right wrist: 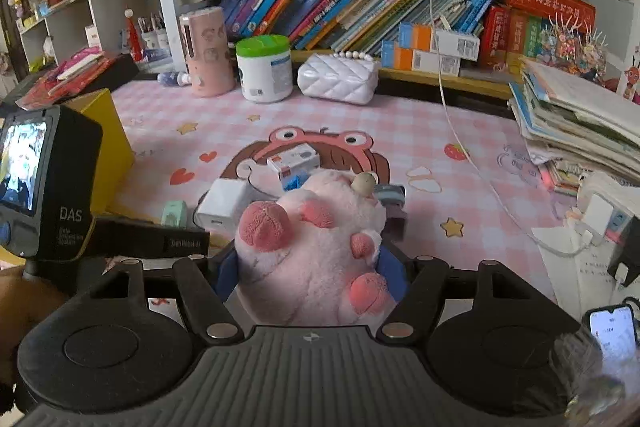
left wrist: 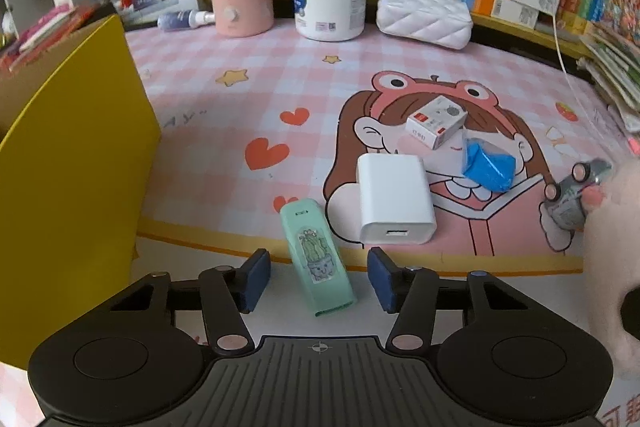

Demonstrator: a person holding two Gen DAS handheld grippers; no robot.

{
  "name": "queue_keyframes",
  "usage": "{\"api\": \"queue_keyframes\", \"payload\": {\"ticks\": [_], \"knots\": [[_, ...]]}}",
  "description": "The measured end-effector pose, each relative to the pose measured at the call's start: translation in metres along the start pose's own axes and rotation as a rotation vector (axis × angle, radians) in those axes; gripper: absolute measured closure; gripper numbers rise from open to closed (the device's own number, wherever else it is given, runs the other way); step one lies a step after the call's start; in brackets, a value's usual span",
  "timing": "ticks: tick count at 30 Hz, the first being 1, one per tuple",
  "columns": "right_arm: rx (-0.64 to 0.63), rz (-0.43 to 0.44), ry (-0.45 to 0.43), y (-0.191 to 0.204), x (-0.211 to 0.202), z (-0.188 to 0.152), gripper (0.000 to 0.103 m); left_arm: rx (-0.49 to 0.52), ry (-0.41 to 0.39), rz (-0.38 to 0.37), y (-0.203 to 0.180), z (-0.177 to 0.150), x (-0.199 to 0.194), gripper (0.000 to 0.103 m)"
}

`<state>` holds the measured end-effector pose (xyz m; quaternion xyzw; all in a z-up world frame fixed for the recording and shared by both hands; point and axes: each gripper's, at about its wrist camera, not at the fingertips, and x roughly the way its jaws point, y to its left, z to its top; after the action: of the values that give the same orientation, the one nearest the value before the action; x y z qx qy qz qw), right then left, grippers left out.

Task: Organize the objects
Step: 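Grasp the mint-green item with the left tool while the right tool lifts the pig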

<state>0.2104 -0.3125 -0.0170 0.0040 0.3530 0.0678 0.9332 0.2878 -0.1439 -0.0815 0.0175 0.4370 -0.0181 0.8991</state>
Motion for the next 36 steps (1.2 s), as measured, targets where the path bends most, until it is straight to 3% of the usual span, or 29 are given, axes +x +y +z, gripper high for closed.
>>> {"api": "queue_keyframes", "payload": {"ticks": [3, 8, 18, 23, 36], "knots": [[-0.006, -0.022, 0.017, 0.004, 0.002, -0.002, 0.036, 0.022, -0.01, -0.01, -0.001, -0.001, -0.002, 0.08], [-0.006, -0.071, 0.031, 0.011, 0.004, -0.004, 0.036, 0.003, -0.015, -0.063, 0.008, -0.006, -0.014, 0.08], [0.008, -0.162, 0.053, 0.033, 0.0, -0.012, 0.036, 0.022, -0.172, -0.126, 0.022, -0.019, -0.094, 0.08], [-0.009, -0.15, 0.035, 0.055, -0.011, -0.016, 0.036, 0.052, -0.205, -0.116, 0.03, -0.034, -0.118, 0.08], [-0.041, -0.083, 0.058, 0.122, -0.045, -0.041, 0.036, -0.02, -0.197, -0.097, 0.094, -0.084, -0.159, 0.08]]}}
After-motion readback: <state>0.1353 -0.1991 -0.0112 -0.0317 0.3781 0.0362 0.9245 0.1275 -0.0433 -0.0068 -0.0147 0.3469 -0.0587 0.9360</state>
